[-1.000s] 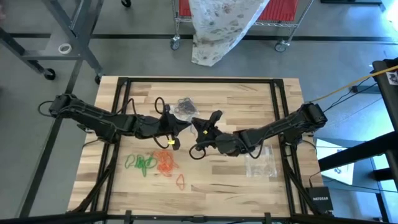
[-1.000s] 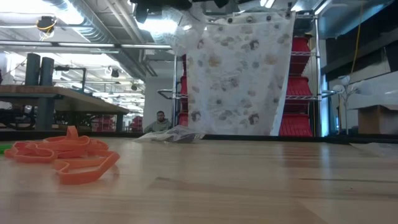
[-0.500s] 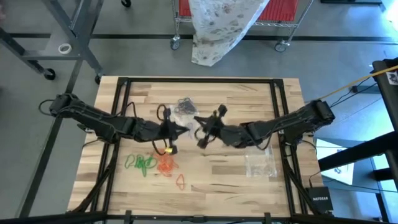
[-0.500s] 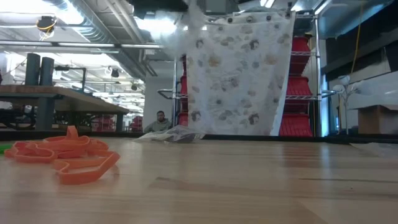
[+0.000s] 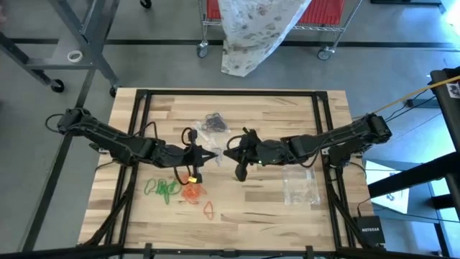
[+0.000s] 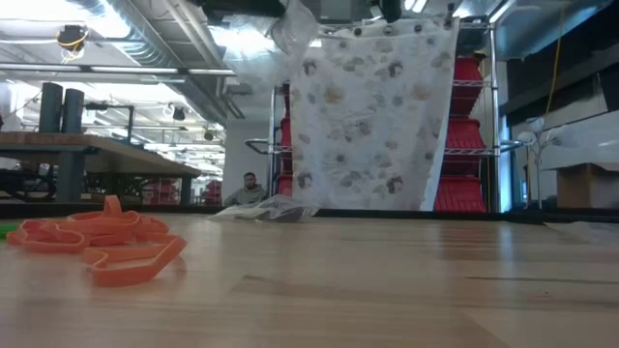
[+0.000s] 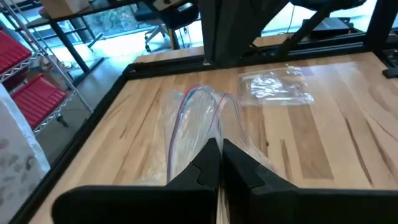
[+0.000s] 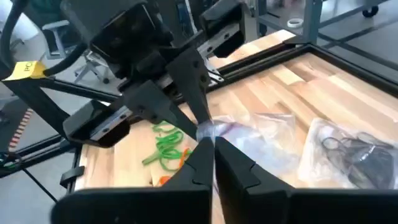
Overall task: Sort rubber bands
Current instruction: Open the transparent zip bag
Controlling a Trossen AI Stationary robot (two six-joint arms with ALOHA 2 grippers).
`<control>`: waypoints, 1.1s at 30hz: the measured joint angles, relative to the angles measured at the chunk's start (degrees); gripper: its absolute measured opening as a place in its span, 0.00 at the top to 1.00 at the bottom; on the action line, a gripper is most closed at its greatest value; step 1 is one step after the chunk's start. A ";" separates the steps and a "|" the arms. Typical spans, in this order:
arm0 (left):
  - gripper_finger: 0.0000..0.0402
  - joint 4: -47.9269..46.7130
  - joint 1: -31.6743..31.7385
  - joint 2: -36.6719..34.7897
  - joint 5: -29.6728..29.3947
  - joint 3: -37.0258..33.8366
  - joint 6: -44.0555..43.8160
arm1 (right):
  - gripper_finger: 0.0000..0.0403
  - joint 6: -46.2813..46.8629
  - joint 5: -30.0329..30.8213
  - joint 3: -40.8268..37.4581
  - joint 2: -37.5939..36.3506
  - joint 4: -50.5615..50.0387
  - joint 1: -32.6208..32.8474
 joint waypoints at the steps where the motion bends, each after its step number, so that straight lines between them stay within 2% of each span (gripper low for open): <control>1: 1.00 0.21 0.00 0.00 -0.02 0.00 0.02 | 0.97 0.13 0.11 0.04 -0.06 -0.71 0.00; 9: 1.00 1.71 -0.11 -0.08 -0.03 0.00 -3.28 | 0.74 2.06 1.05 -2.80 -0.04 -3.59 0.86; 13: 1.00 3.48 -0.09 -0.15 -0.05 0.00 -4.01 | 0.68 2.04 2.81 -4.73 0.00 -1.95 2.23; 23: 1.00 7.25 -0.04 -0.17 -0.04 0.01 -6.95 | 0.68 2.32 4.64 -8.20 2.55 9.15 3.53; 33: 1.00 6.60 -0.07 -0.17 -0.05 0.05 -8.20 | 0.69 -0.79 4.71 -8.17 2.69 9.26 3.50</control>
